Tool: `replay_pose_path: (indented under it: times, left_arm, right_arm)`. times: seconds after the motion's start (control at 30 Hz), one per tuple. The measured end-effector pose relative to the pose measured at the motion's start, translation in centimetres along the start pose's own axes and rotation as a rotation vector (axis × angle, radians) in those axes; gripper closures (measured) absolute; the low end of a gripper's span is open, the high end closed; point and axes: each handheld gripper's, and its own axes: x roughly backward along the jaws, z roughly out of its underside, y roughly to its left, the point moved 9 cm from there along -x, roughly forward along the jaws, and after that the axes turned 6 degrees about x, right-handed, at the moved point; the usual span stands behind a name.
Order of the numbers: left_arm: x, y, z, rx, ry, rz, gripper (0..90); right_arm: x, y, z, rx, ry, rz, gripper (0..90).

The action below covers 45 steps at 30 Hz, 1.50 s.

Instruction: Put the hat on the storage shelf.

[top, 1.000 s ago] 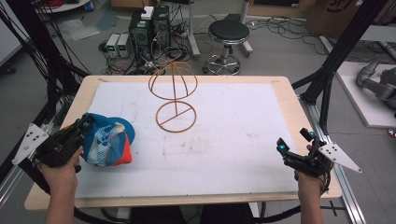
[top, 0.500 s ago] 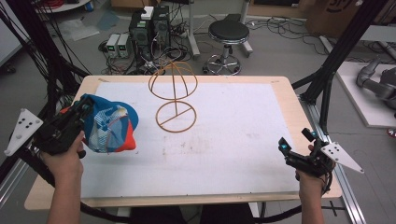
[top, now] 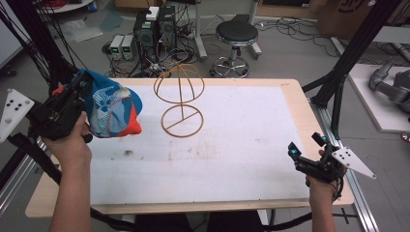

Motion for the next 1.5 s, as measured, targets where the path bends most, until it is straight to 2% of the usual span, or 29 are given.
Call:
replay_pose_path:
  times: [0.13,0.2,0.33,0.47,0.73,0.97,1.2,1.5]
  left_arm:
    - [-1.3,-0.6,-0.6,0.002,-0.017,0.004,88.8]
    - [-1.9,-1.0,-0.9,0.017,-0.026,0.015,88.8]
    - [-3.3,-1.7,-1.3,0.007,-0.038,0.017,88.8]
    - [-4.9,-2.3,-1.7,0.014,-0.058,0.03,88.8]
    - [-8.2,-3.1,-2.5,0.031,-0.088,0.035,88.8]
    - [-10.5,-3.9,-3.1,0.033,-0.108,0.046,88.8]
    - [-13.0,-4.9,-2.0,0.038,-0.099,0.061,88.8]
    - [-15.7,-5.7,1.2,0.019,-0.037,0.065,88.8]
  right_arm:
    - [0.0,0.0,-0.1,0.01,-0.008,-0.006,3.8]
    - [0.0,0.0,-0.1,0.01,-0.01,-0.006,3.8]
    - [-0.1,0.1,0.0,0.008,-0.006,-0.008,3.8]
    - [-0.2,0.2,0.0,0.008,-0.006,-0.013,3.8]
    - [-0.4,0.4,0.3,0.005,0.003,-0.019,3.8]
    - [-0.4,0.7,0.5,0.002,0.007,-0.026,3.8]
    - [-0.2,0.9,0.7,-0.009,0.01,-0.035,3.8]
    - [0.2,0.5,0.9,-0.012,0.012,-0.024,3.8]
